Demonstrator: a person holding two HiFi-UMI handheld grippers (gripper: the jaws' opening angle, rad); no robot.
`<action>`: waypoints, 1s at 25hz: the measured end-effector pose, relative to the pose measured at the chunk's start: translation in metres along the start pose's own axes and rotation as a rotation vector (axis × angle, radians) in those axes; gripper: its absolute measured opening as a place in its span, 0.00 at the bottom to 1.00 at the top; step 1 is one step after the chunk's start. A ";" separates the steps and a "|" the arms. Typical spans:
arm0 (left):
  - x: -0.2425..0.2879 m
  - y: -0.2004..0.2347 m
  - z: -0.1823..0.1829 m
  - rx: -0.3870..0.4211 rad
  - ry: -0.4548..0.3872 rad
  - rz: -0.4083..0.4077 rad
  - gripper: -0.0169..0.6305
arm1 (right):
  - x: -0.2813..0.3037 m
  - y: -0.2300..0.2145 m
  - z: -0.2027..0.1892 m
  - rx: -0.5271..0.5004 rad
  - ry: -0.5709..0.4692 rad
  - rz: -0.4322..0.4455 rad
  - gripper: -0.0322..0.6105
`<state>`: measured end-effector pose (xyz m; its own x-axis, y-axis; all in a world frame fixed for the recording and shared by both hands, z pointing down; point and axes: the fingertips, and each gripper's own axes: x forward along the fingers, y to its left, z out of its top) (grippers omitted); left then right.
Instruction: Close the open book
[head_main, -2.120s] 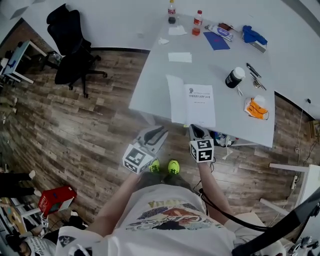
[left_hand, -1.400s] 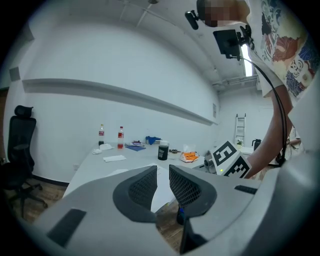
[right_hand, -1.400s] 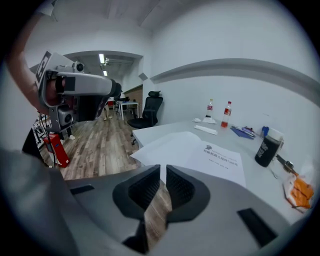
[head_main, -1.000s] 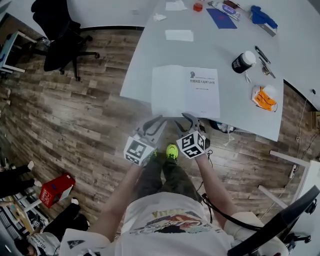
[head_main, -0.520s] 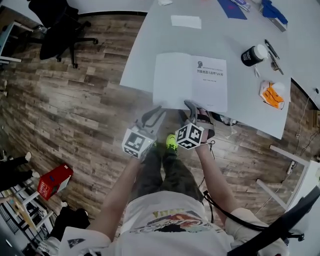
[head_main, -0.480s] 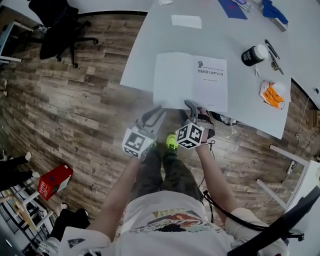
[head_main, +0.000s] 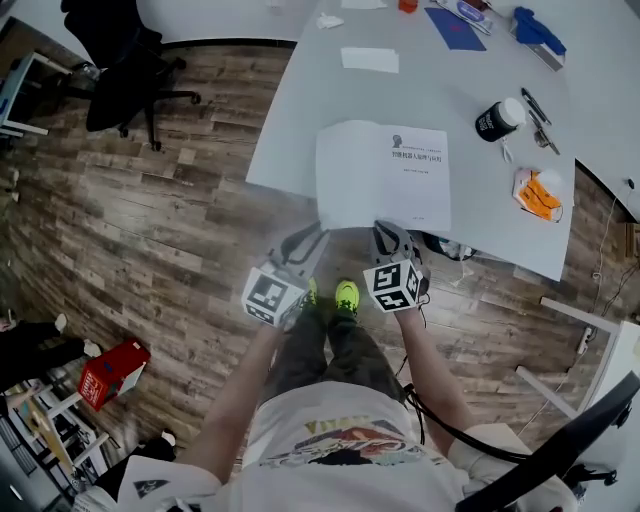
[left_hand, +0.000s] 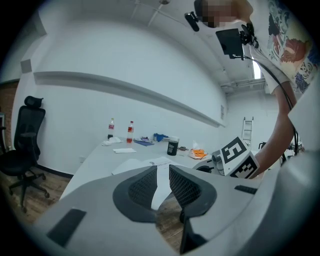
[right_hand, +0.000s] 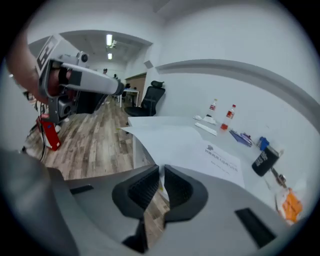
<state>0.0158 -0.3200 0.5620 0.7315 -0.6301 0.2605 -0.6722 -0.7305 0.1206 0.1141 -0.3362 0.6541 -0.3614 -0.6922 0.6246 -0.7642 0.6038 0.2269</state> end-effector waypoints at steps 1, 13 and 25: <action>-0.002 -0.001 0.004 0.005 -0.002 0.000 0.11 | -0.004 -0.005 -0.001 0.062 -0.011 -0.011 0.11; -0.007 -0.020 0.025 0.033 0.002 -0.015 0.11 | -0.021 -0.041 -0.039 0.449 0.006 -0.060 0.09; 0.005 -0.052 0.046 0.054 -0.018 -0.061 0.11 | -0.026 -0.048 -0.059 0.569 0.054 -0.009 0.09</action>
<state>0.0596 -0.2974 0.5125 0.7733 -0.5883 0.2365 -0.6195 -0.7805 0.0837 0.1918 -0.3239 0.6715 -0.3374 -0.6664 0.6649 -0.9398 0.2795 -0.1968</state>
